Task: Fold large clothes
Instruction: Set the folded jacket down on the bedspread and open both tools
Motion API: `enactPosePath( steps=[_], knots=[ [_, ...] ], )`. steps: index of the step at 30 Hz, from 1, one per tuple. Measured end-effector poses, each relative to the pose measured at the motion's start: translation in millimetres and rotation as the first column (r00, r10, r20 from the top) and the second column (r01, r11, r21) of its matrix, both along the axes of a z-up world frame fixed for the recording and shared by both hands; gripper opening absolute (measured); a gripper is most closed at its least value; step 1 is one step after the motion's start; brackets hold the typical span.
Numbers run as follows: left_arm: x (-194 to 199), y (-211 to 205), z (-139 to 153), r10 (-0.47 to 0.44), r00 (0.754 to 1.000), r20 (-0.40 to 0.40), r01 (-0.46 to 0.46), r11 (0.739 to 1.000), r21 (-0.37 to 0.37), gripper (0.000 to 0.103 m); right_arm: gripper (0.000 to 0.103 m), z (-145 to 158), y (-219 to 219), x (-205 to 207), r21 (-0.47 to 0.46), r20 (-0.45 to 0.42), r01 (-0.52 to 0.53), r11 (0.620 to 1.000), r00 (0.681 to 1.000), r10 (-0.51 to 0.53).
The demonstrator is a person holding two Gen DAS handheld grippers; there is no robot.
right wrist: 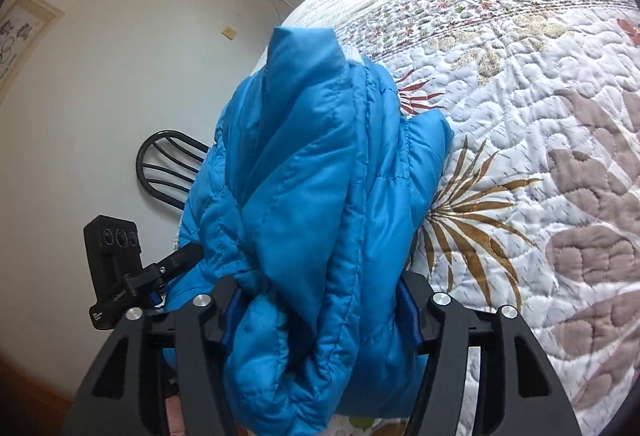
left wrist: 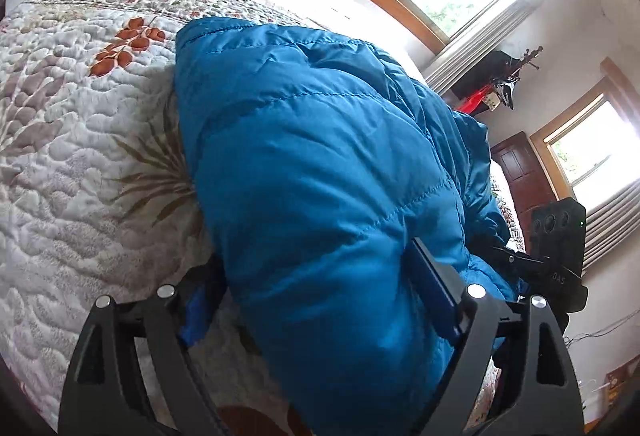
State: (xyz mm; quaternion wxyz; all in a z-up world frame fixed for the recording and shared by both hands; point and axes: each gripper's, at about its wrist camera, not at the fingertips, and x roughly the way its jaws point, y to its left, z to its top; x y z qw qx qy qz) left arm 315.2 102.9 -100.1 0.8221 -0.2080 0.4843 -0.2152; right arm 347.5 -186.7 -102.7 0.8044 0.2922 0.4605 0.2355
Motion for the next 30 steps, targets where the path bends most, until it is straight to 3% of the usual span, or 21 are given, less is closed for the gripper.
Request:
enactPosePath(
  steps=[7,17,21,25,30],
  knots=[
    [-40,3,21,0.025,0.999,0.048,-0.028,0.998,0.060,0.090,0.066,12,-19,-39,-0.035,0.030,0.014,0.999,0.999,-0.013],
    [-53,-9,-8,-0.009,0.999,0.052,0.000,0.984,0.176,0.091,0.059,-21,-8,-44,-0.111,-0.027,0.001,0.994,1.000,-0.004],
    [-47,-5,-22,-0.008,1.000,0.029,0.004,0.990,0.141,0.091,0.060,-38,-13,-36,-0.062,-0.040,0.000,0.998,0.999,-0.002],
    [-44,-4,-24,-0.001,0.999,0.036,-0.004,0.992,0.123,0.093,0.060,-35,-11,-36,-0.098,-0.026,0.012,0.995,1.000,-0.015],
    [-50,16,-17,0.007,1.000,-0.005,-0.007,1.000,-0.007,0.089,0.065,-15,-20,-61,-0.073,0.010,0.042,0.996,0.999,-0.042]
  ],
)
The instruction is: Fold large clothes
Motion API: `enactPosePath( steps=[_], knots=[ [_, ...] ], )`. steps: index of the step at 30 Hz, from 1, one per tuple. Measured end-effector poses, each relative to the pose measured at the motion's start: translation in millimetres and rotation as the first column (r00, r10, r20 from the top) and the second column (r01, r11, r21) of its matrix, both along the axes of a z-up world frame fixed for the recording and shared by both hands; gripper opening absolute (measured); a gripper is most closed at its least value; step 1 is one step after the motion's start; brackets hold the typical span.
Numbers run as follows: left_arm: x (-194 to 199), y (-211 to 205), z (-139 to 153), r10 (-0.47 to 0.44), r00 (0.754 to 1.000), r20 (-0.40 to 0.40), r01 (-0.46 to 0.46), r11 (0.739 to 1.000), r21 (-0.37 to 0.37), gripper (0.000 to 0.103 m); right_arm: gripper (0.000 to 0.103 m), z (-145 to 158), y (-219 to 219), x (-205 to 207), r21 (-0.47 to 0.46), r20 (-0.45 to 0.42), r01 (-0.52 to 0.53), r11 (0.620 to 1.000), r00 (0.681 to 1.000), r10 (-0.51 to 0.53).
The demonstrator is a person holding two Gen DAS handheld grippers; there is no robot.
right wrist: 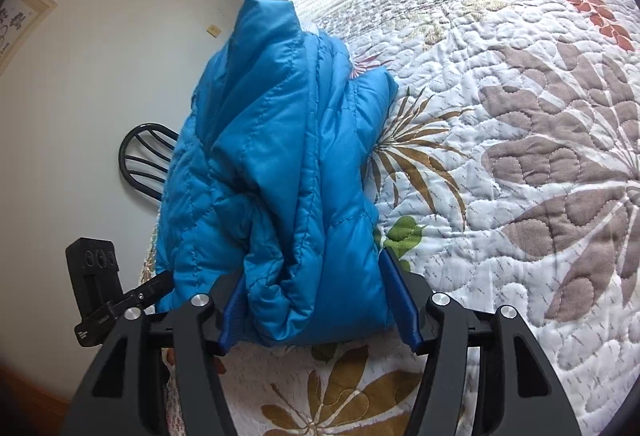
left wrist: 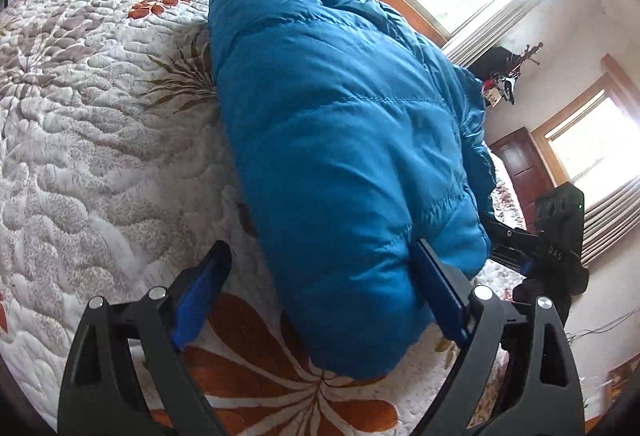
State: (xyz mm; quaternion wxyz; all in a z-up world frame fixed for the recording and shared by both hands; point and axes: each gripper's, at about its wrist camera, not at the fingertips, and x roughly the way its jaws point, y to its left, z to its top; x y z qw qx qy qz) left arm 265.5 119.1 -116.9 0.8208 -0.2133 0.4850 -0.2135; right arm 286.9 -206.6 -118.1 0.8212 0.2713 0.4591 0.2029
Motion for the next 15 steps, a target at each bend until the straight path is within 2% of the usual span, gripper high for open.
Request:
enactPosePath(
  steps=[2,5,7,8,12,15],
  knots=[
    [-11,3,10,0.001,1.000,0.031,-0.001,1.000,0.004,0.089,0.072,14,-1,-14,-0.055,0.028,0.023,0.998,0.999,-0.022],
    [-29,3,23,-0.006,0.997,0.071,0.005,1.000,0.017,0.089,0.076,28,-1,-37,-0.086,0.061,0.025,0.996,0.998,-0.020],
    [-42,1,31,-0.007,0.995,0.097,0.003,0.999,0.037,0.090,0.086,33,2,-51,-0.123,0.071,0.028,0.992,0.997,-0.019],
    [-48,-1,35,-0.012,0.994,0.108,0.008,0.999,0.038,0.090,0.088,36,5,-57,-0.150,0.078,0.034,0.988,0.997,-0.022],
    [-76,-9,47,-0.013,0.990,0.138,0.004,0.998,0.066,0.092,0.095,46,15,-85,-0.279,0.114,0.063,0.958,0.993,-0.032],
    [-97,-14,57,-0.006,0.988,0.152,-0.010,0.994,0.107,0.093,0.097,55,26,-99,-0.351,0.135,0.084,0.933,0.990,-0.038]
  ],
)
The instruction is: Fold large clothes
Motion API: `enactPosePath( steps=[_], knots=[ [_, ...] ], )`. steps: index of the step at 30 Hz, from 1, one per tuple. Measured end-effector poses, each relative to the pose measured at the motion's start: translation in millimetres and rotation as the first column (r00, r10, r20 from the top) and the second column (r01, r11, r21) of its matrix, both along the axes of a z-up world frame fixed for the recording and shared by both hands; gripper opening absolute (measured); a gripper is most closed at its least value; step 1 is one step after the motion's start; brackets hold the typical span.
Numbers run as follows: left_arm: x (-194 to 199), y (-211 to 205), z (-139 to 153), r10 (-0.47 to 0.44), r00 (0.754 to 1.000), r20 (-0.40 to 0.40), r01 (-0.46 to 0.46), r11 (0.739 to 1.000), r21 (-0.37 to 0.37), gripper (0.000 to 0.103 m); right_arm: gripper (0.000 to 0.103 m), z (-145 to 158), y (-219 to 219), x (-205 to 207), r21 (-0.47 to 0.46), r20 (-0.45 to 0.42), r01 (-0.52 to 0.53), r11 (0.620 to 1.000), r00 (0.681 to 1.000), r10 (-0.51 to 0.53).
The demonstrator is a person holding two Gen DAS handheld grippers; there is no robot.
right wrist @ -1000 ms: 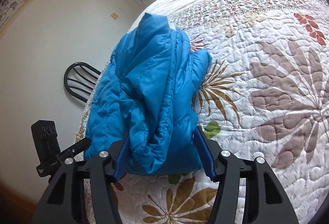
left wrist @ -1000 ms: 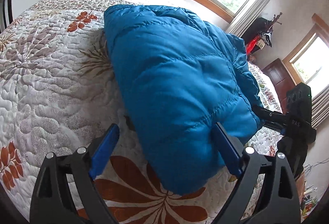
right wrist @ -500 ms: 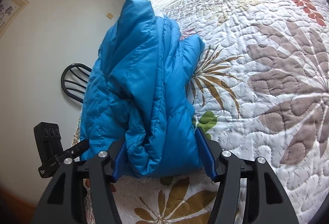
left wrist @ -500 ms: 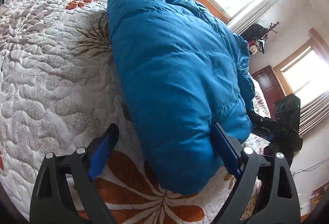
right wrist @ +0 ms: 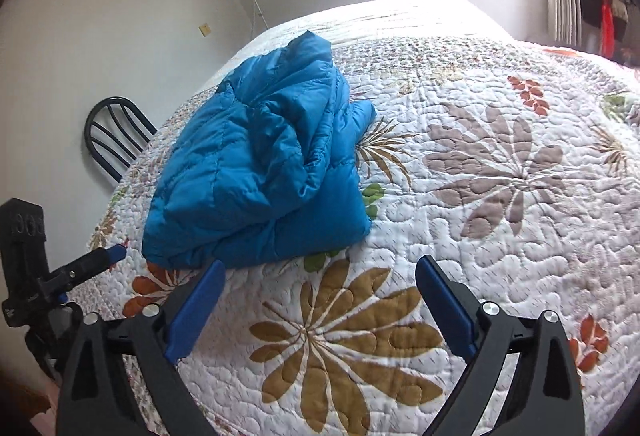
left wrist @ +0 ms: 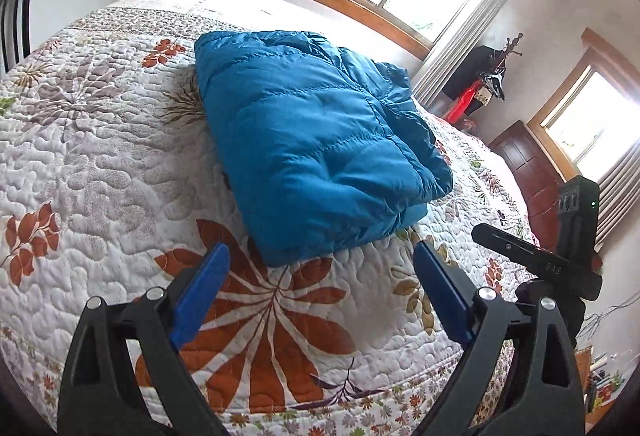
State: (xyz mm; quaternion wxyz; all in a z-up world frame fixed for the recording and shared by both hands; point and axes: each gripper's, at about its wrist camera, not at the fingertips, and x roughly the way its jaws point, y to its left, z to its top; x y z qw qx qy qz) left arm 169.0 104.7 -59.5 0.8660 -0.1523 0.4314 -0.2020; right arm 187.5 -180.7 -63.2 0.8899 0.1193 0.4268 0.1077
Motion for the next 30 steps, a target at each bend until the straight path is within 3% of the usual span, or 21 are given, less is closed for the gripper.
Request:
enactPosePath(
  steps=[8,18,30],
  knots=[
    [-40,1,15,0.039,0.998,0.043,-0.043,0.996,0.084,0.096,0.099,12,26,-41,-0.134,0.048,0.012,0.991,0.999,-0.005],
    [-84,3,34,0.075,0.993,0.094,-0.089,0.983,0.158,0.098,0.099,30,40,-86,-0.181,0.088,0.032,0.983,0.996,-0.016],
    [-124,-1,54,0.111,0.976,0.186,-0.160,0.948,0.276,0.098,0.099,44,46,-128,-0.206,0.125,0.092,0.974,0.990,-0.067]
  ],
)
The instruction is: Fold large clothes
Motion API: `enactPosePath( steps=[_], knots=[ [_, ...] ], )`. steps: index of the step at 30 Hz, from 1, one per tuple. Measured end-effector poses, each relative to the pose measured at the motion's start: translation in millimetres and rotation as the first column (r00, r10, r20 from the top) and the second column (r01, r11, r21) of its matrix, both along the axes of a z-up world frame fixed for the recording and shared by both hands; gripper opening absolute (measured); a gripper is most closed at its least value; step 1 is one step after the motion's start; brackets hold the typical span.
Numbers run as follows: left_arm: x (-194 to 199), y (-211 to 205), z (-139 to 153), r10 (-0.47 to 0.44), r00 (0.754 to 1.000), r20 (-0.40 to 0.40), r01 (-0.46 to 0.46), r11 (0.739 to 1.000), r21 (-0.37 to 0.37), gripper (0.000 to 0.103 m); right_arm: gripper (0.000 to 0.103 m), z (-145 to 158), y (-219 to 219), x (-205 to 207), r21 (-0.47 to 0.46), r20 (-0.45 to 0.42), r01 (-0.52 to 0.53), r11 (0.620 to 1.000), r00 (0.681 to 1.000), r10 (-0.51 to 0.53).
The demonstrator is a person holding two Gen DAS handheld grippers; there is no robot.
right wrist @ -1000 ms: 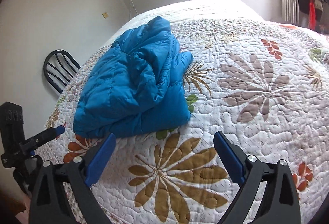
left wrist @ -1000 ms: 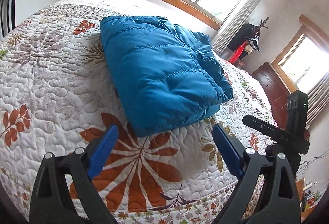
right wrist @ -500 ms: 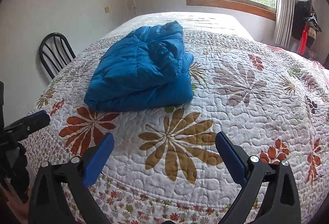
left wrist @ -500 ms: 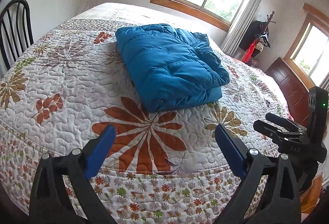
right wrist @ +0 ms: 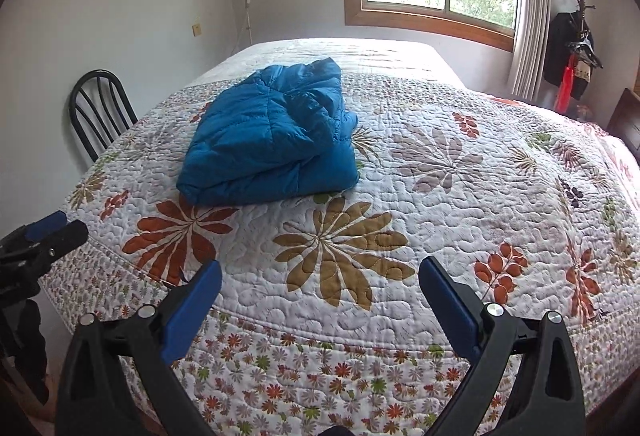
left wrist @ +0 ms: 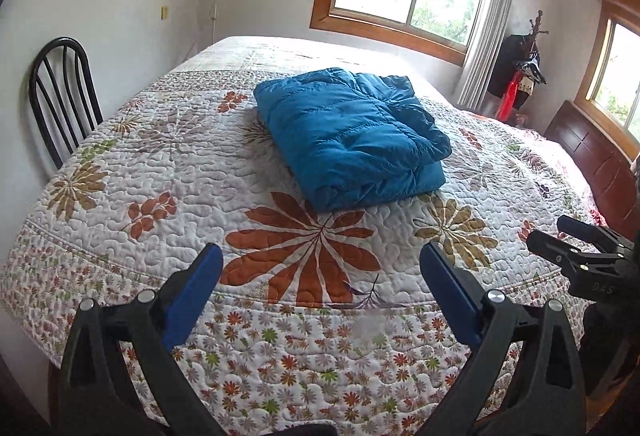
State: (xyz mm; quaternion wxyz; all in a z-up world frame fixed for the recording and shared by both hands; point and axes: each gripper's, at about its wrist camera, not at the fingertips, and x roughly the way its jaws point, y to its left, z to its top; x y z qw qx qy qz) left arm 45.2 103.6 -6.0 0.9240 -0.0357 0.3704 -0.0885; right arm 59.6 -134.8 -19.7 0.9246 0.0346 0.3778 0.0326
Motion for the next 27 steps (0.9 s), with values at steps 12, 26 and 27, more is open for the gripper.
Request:
enactPosePath(
  steps=[12,26,27],
  knots=[
    [-30,-5,9,0.029,0.999,0.031,-0.031,0.998,0.062,0.099,0.099,11,6,-21,-0.038,0.037,0.003,0.999,0.999,-0.002],
    [-47,-22,16,0.044,0.998,0.052,-0.049,0.993,0.104,0.100,0.099,10,0,-34,-0.032,0.046,0.005,0.999,0.999,-0.004],
    [-48,-23,16,0.043,0.998,0.053,-0.048,0.993,0.105,0.100,0.099,11,0,-35,-0.032,0.048,0.005,0.999,0.999,-0.003]
  ],
)
